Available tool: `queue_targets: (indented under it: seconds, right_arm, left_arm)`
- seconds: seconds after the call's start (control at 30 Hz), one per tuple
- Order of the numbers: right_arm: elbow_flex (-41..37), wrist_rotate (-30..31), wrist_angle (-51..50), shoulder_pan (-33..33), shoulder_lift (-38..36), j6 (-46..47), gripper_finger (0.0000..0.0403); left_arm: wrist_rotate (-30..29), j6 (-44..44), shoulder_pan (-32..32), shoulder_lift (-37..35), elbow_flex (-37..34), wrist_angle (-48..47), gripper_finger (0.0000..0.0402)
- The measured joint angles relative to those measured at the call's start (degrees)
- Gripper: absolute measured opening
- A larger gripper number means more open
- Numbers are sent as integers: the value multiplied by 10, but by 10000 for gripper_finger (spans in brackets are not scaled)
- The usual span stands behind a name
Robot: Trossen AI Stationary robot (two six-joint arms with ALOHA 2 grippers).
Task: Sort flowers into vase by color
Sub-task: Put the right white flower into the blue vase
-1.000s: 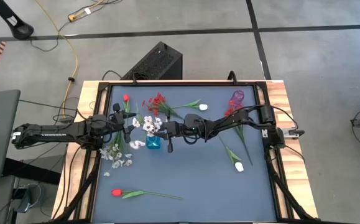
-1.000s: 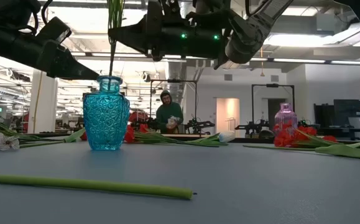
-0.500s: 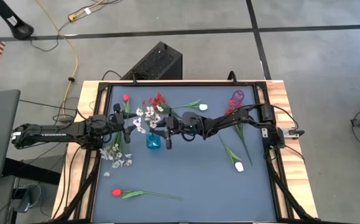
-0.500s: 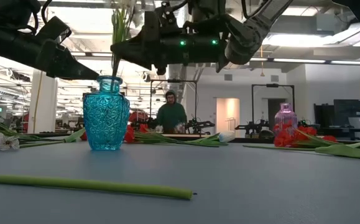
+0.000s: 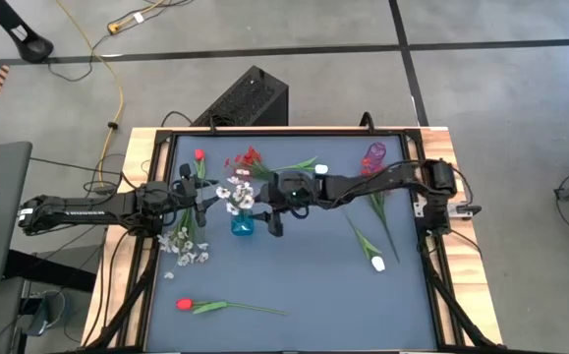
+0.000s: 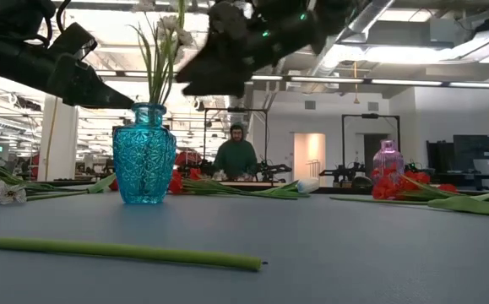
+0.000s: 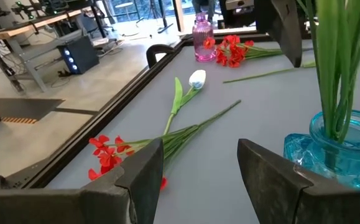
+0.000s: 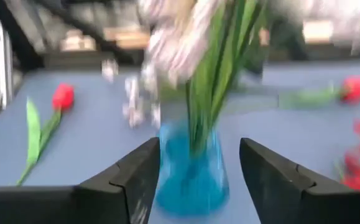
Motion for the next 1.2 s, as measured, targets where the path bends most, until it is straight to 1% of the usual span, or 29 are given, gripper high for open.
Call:
queue_targets:
  seconds: [0.13,0.27,0.5,0.57,0.67,0.8,0.87,0.93,1.07,1.2]
  right_arm:
    - [18,0,-162,0,-40,6,250]
    - [20,0,-290,0,-80,33,250]
    - [17,0,-437,0,-127,78,250]
    - [17,0,-484,0,-132,110,250]
    - [17,4,-564,4,-131,187,250]
    - [17,69,-668,25,-112,271,250]
    - [9,103,-699,39,-100,305,250]
    - [-5,117,-706,51,-91,331,250]
    - [-42,117,-695,63,-89,382,250]
    - [-72,105,-711,55,-99,448,249]
  left_arm:
    - [1,0,0,0,0,0,196]
    - [1,0,0,0,0,-1,196]
    - [1,0,0,0,0,-1,196]
    - [1,0,0,0,0,-1,196]
    - [6,0,0,0,0,-1,196]
    - [15,0,0,0,0,-1,196]
    - [15,0,0,0,0,-1,196]
    - [15,0,0,0,0,-1,196]
    - [19,0,0,0,0,-1,196]
    - [28,-5,0,0,0,-1,196]
